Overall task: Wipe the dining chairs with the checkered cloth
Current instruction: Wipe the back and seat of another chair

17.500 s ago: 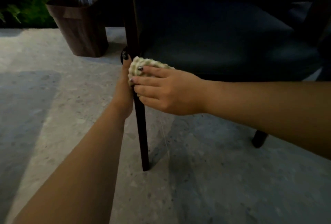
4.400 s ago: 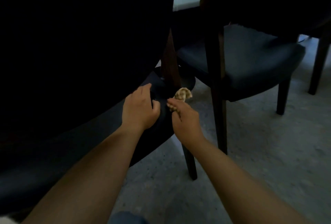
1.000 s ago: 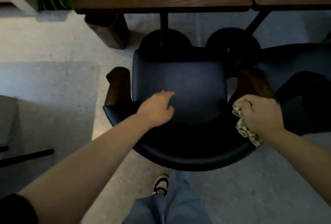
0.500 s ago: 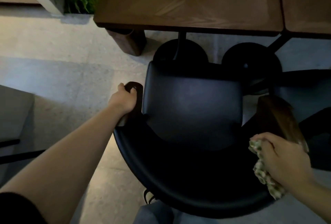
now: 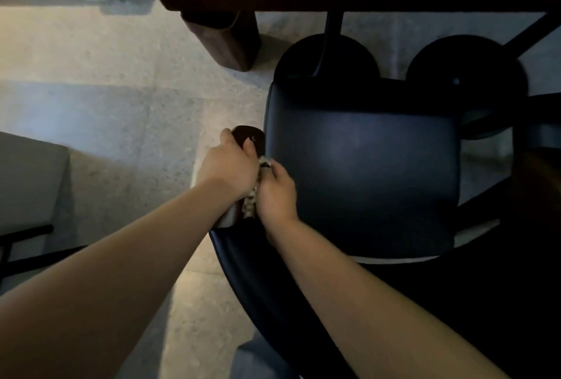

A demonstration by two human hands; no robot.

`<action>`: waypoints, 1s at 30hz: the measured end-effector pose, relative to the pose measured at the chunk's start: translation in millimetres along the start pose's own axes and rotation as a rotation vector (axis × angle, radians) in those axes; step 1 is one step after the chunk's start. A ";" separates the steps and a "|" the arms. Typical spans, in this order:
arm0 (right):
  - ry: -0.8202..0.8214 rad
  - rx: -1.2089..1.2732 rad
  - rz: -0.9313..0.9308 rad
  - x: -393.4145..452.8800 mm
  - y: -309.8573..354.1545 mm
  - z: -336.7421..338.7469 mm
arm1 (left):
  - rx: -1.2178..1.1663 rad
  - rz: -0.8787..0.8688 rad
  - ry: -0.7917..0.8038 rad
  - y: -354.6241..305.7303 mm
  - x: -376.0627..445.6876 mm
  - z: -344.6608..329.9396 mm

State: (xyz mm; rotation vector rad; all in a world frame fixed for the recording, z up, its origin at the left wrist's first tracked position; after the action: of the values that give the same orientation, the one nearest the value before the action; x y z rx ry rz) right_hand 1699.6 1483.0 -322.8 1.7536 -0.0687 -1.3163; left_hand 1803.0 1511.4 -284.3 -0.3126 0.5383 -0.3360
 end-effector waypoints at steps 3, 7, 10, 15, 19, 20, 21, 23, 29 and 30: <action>-0.030 0.126 -0.090 24.9 1.1 -5.6 | -0.021 -0.006 0.009 -2.3 -1.4 1.0; -0.081 0.169 -0.065 56.5 30.4 -8.4 | -0.018 -0.006 0.025 -3.4 -2.3 0.0; -0.135 0.114 0.086 58.0 50.0 -11.2 | -0.051 0.006 0.024 -2.2 -2.4 -0.2; -0.108 -0.010 0.211 42.0 36.2 -2.4 | -0.098 0.007 0.046 -2.8 -3.5 0.7; -0.017 -0.037 -0.073 38.1 -1.1 -2.6 | -0.095 0.000 0.052 -4.0 -5.2 1.4; 0.022 -0.088 -0.105 39.2 -6.6 -3.8 | -0.095 -0.002 0.049 -4.1 -4.6 1.4; 0.060 -0.176 -0.111 41.0 -9.2 -4.5 | -0.093 -0.001 0.047 -3.7 -3.7 1.4; 0.090 -0.376 -0.073 43.4 -11.2 -0.1 | -0.079 0.003 0.052 -3.8 -3.0 1.4; 0.114 -0.633 0.179 -1.8 -8.5 23.7 | -0.060 0.011 0.052 -5.4 -4.5 1.0; 0.131 -0.639 0.211 -7.7 -6.3 28.7 | -0.058 0.014 0.051 -5.5 -5.0 1.5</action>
State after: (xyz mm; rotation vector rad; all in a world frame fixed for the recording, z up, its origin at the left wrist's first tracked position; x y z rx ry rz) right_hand 1670.9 1472.9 -321.8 1.2390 0.2152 -0.9291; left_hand 1798.5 1508.8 -278.8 -0.3571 0.6004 -0.3162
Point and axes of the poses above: each hand's wrist, its own x-axis towards the middle knuckle, its own z-axis out of the back of the hand, y = z × x, the point moved 5 cm from there along x, towards the middle knuckle, and after that the axes turned 8 degrees about -x, right-handed, at the moved point
